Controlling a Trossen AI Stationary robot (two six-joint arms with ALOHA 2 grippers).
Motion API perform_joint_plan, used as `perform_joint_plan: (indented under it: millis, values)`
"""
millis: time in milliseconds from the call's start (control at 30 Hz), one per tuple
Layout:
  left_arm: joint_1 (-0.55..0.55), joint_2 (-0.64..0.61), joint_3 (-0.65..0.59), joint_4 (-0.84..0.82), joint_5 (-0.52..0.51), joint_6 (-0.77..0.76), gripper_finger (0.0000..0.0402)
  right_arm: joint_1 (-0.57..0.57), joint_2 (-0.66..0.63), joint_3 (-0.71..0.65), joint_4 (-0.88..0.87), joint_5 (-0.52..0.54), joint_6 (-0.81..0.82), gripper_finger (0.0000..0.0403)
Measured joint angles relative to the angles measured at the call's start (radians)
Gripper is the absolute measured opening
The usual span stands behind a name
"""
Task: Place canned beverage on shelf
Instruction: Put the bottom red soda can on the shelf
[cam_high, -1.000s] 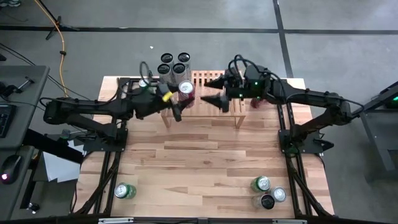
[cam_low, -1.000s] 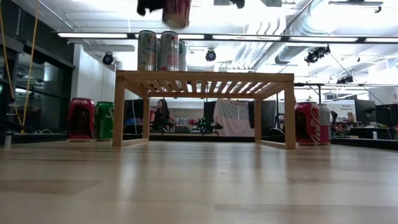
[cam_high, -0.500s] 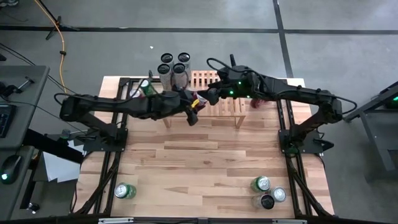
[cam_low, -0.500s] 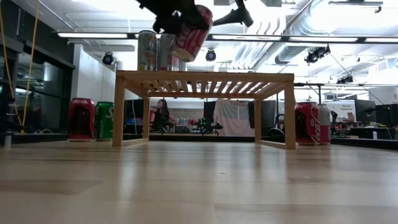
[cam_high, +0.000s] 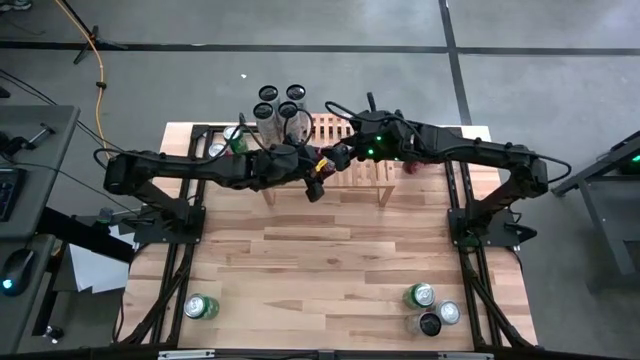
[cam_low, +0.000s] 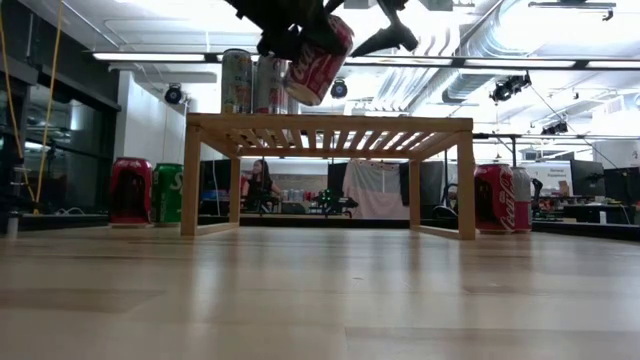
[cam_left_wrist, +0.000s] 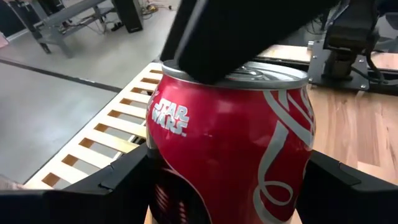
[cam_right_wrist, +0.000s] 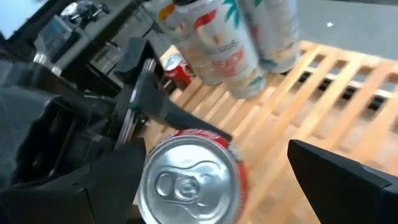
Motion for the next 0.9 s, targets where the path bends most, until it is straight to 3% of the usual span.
perform_joint_plan:
  millis: [200,600,900]
  values:
    - [0.003,-0.002,0.000,0.009,-0.008,-0.001,0.0282,0.011,0.039,-0.003,0.014,-0.097,0.004,0.0378]
    - [0.004,-0.002,0.000,0.008,-0.005,0.002,0.0282,0.012,0.078,-0.003,0.066,-0.096,0.005,0.0375]
    - [0.004,-0.002,0.000,0.006,0.007,0.016,0.0282,0.010,0.079,-0.003,0.062,-0.074,0.005,0.0298]
